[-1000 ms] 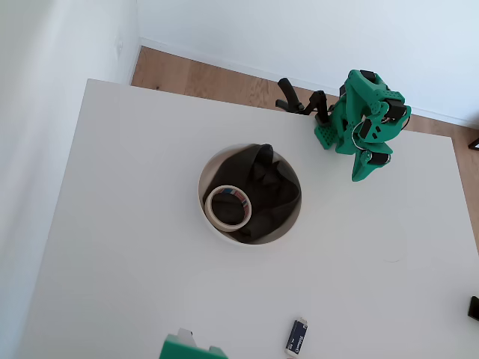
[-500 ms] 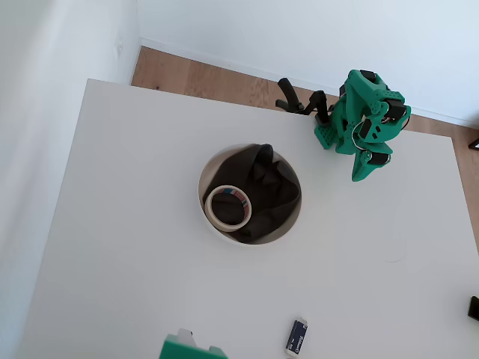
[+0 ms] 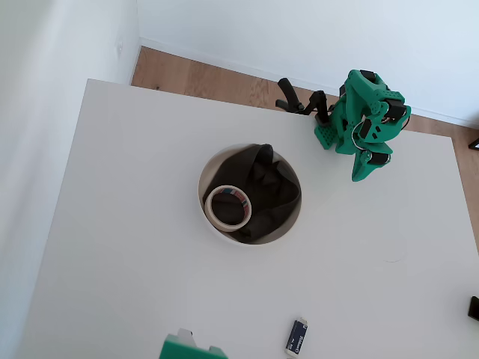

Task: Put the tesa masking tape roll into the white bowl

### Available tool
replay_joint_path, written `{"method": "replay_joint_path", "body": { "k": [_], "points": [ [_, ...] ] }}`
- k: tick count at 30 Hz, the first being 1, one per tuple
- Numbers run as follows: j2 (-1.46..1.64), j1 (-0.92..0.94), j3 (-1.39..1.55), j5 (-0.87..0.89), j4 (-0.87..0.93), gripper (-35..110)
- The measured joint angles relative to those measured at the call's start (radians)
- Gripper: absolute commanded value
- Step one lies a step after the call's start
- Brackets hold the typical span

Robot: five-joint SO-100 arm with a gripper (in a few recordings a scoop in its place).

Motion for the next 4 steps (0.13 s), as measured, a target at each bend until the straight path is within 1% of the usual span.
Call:
{"method": "replay_joint_path", "body": {
  "k": [4],
  "points": [
    [0.0,0.0,0.0,0.0,0.0,-8]
  ]
}}
